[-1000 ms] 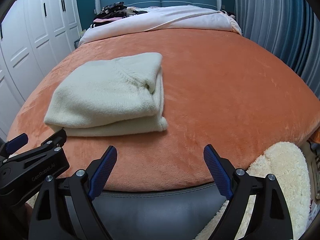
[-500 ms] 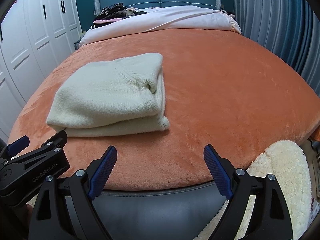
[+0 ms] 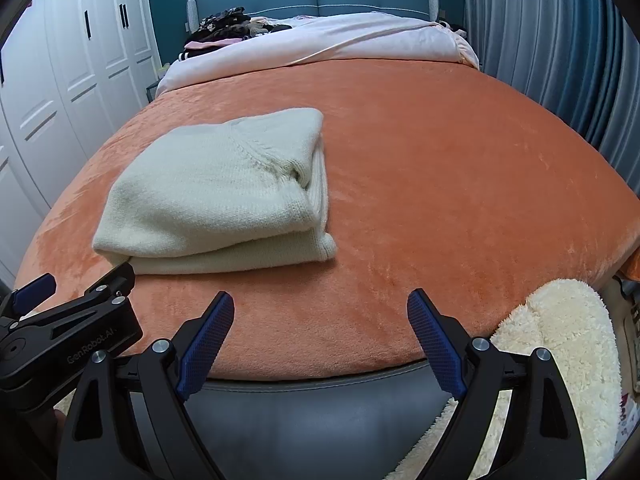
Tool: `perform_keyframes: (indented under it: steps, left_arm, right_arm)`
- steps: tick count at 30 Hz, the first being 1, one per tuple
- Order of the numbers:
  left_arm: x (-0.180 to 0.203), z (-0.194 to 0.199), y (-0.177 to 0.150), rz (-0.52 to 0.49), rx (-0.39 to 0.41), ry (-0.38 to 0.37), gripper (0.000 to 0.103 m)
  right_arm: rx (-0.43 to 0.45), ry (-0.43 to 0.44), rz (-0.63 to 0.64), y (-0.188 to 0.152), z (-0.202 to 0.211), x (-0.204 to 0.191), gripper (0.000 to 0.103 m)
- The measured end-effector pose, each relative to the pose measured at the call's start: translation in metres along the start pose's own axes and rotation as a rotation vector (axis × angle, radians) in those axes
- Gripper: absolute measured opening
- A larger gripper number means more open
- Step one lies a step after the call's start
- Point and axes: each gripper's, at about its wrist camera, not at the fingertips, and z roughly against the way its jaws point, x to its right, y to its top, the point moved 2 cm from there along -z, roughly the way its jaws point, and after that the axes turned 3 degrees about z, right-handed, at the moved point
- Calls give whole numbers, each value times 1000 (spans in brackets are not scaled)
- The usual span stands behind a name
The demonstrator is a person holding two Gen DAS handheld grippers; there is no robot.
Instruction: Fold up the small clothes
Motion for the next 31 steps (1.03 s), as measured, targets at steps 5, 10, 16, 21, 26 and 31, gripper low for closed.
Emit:
perform_keyframes:
  steps: [5,10,16,21,26,31]
  left_arm:
    - [0,0,0,5,-1,0,97]
    - [0,1,1,7,-2,6,97]
    - [-1,1,-1,7,8,15,97]
    - [-2,2,-2,7,16,16,97]
    - [-1,1,-3,3,14,29,96]
    - [0,1,-4,4,7,25,94]
  right_arm:
    - [-1,5,-1,2,-1,2,86]
    - [1,8,-2,0,1,-1,86]
    - [-2,1,4,-1,2,-4,86]
    - [-3,0,7,-2,2,-8,86]
    - [-8,-1,4,-3,-1,-9,86]
    - [-8,-3,4,-4,-1,-10,86]
